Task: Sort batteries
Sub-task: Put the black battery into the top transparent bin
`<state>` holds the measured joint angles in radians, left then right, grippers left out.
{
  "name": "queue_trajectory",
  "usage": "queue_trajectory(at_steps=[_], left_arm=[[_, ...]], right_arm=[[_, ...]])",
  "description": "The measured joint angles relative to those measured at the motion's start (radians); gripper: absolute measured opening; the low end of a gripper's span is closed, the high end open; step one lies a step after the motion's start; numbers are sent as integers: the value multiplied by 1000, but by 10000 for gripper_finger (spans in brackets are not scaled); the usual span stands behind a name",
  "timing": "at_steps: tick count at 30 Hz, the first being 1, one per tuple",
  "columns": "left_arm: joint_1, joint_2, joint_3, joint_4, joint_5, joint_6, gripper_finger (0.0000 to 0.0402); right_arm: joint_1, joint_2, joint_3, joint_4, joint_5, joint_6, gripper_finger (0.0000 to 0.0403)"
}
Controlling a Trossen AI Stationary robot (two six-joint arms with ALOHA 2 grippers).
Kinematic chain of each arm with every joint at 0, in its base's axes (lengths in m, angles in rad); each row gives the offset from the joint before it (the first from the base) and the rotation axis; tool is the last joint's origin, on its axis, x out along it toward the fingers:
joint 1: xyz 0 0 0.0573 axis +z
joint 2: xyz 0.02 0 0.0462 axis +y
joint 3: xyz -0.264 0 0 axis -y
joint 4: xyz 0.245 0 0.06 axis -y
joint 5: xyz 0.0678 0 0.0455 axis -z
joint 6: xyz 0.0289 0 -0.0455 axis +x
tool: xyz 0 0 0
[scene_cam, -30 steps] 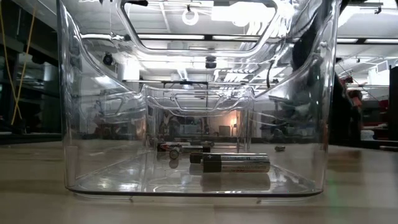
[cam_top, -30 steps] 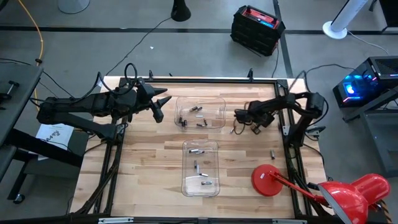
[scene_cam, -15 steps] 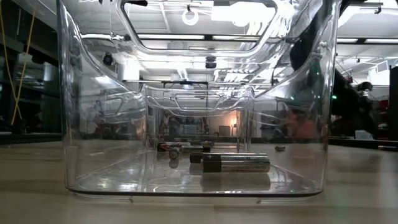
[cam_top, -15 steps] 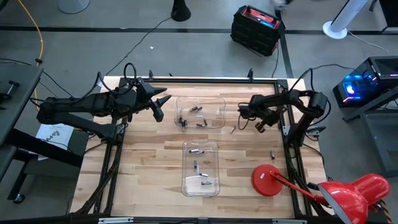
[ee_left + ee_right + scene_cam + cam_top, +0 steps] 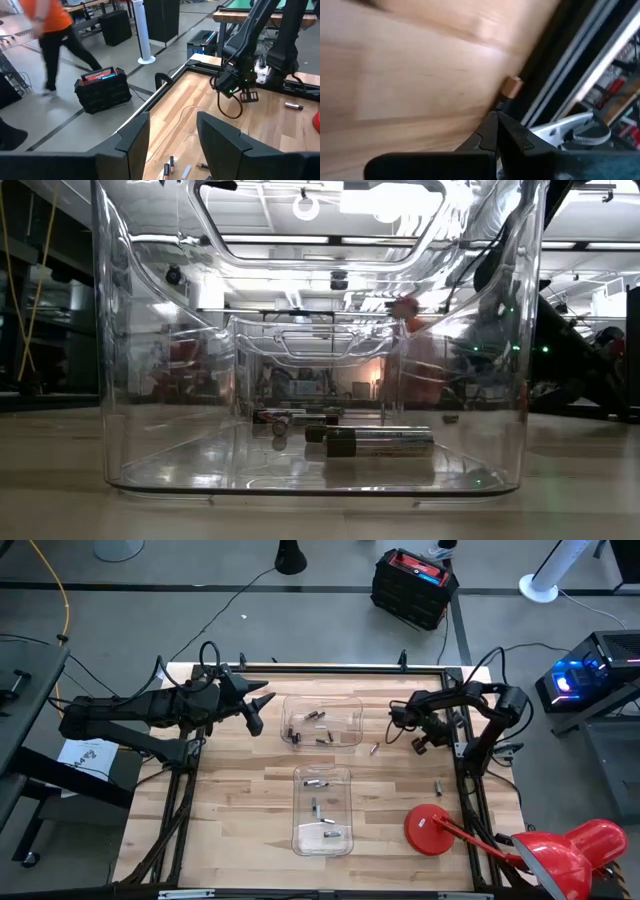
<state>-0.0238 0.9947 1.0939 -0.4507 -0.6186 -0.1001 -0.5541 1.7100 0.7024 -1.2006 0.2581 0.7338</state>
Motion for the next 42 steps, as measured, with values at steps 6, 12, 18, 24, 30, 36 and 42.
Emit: queue_trajectory(at_steps=[6,12,18,24,30,36,42], left_arm=[[0,0,0,-1,0,7,158],[0,0,0,-1,0,8,159],[0,0,0,-1,0,7,158],[0,0,0,-2,2,8,158],[0,0,0,-5,2,8,158],[3,0,0,-6,0,8,158],[4,0,0,-12,5,7,158]], right_arm=[[34,-4,8,-25,3,35,0],[31,-5,-10,-23,10,77,0],[1,-13,-74,42,13,167,0],[22,-5,-60,61,-3,189,0],[118,-17,106,72,-35,136,0],[154,-76,222,21,23,163,0],[146,-111,241,141,-81,105,0]])
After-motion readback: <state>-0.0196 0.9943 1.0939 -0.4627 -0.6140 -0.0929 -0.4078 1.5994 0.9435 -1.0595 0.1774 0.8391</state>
